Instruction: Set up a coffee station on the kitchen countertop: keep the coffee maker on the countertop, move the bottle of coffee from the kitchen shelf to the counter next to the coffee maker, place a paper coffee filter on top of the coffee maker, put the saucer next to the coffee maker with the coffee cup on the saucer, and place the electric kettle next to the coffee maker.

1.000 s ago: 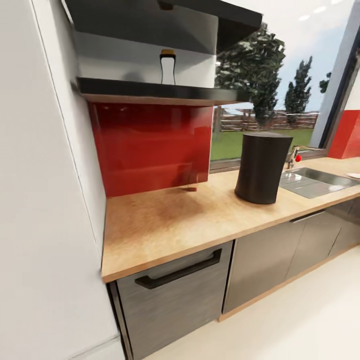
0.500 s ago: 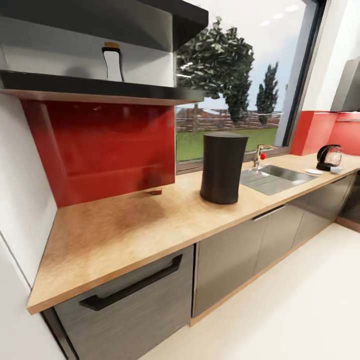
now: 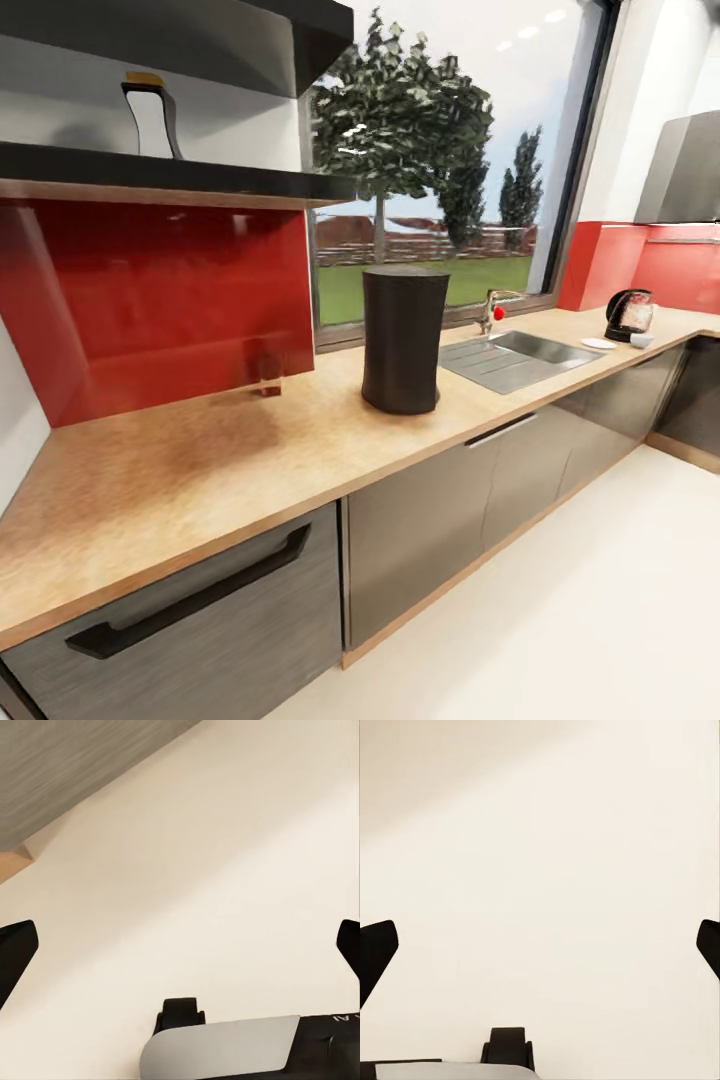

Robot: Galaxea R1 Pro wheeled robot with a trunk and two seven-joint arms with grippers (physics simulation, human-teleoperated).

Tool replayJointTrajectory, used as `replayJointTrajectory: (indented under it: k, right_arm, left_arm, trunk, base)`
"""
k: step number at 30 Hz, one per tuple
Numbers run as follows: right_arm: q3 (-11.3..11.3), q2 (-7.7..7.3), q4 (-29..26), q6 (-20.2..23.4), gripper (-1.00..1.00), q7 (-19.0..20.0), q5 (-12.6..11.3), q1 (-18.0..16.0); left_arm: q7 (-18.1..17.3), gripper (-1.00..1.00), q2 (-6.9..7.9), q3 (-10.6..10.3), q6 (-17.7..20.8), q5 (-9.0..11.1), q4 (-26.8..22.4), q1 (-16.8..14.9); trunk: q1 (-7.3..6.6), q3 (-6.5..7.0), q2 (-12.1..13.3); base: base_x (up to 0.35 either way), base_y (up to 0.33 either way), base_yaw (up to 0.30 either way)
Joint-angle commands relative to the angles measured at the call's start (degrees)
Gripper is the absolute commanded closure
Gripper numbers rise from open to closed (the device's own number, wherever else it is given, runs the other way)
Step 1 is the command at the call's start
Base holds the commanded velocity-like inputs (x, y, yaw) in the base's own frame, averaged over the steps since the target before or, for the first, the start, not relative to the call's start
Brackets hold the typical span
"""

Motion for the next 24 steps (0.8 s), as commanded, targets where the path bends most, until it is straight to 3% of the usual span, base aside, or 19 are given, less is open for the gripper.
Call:
replayJointTrajectory:
  k: [1,24]
  right_arm:
    - [0.01,-0.01,0.06,-0.19,-1.00,-0.01,0.02,-0.04]
    - [0.08,0.01,0.06,-0.19,-1.00,0.01,0.01,-0.04]
  left_arm:
    - [0.01,-1.00,0.01,0.00,0.00,-0.38,-0.11,0.03]
    - [0.01,-1.00,0.01,0.04,0.00,-0.38,-0.15,0.03]
  trunk:
    - [0.01,-0.05,-0.02]
    - [0.01,-0.05,-0.02]
  base:
    - [0.117,-0.291,-0.204]
    - [0.122,-0.291,-0.252]
